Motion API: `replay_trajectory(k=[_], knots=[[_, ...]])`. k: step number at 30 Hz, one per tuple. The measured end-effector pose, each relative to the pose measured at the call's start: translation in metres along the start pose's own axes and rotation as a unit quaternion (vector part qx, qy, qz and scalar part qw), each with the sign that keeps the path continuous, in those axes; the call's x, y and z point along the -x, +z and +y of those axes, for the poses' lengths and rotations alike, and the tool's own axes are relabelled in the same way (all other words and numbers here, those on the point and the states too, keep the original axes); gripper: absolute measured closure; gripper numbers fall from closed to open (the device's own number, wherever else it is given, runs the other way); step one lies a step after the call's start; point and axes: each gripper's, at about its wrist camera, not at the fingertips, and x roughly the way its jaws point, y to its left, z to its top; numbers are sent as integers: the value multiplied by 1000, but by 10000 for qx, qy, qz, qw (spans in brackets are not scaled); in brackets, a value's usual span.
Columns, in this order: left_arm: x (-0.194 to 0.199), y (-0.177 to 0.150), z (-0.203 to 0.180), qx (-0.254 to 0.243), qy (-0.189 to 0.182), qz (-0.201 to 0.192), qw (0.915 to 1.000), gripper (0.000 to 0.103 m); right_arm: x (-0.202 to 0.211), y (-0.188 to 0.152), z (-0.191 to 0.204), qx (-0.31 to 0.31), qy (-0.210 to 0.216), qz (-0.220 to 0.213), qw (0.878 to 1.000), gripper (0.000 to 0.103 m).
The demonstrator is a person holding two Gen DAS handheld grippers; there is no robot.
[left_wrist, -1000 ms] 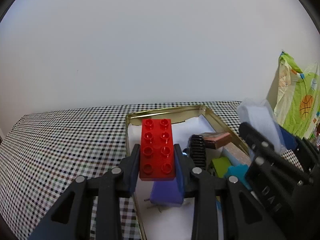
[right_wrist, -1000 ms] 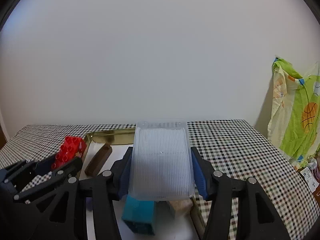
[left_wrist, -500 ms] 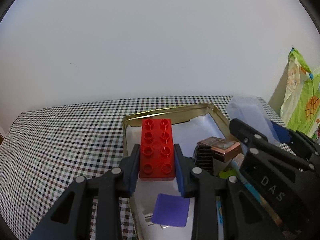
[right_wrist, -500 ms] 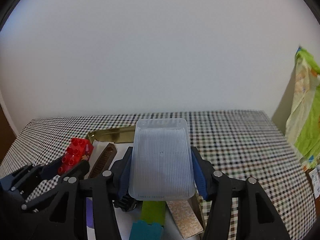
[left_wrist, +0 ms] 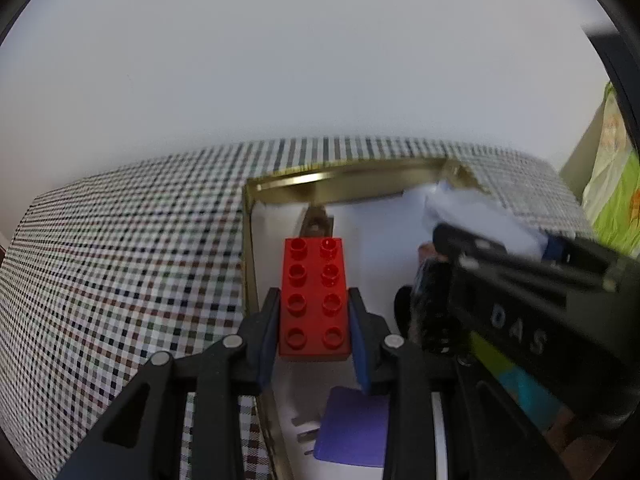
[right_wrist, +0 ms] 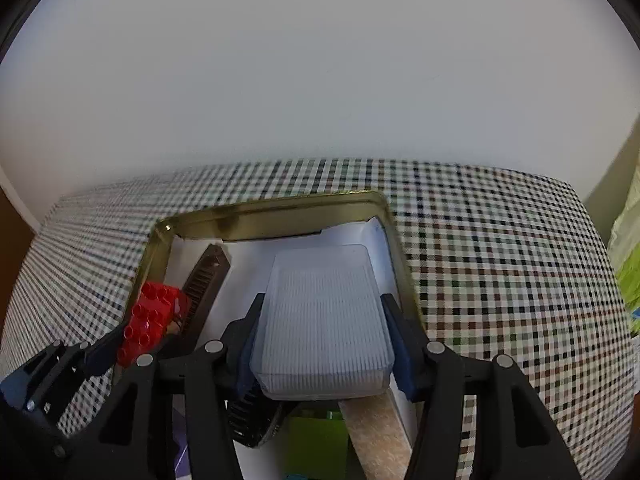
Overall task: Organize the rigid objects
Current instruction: 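Carry the brick and clear box into the gold tray and release both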
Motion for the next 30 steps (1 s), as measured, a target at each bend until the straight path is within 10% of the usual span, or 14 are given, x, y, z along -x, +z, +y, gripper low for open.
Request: replay_trajectory(k=[11,15,20,22,30], knots=[[-7,-1,-9,-165,-184,149,9996,58,-34,17,9,-479,1101,779,9897,46],[-6,-3,-9,-200,-146,132,9996,58,-33,12,3,-561,1489,809,9839,30],[19,-8,-13,-256,105,-381,9989,28,-12,2,-20,-1143,2144,540,9685,29],[32,-10,-14,-257,404,-724,9962,6,7,-2,-28,-1272,2140,193,9683,29],[52,-28,-21,-91,576,-1154,9916,1,53,-41,-37,-1185,1249,-599,9832,29]])
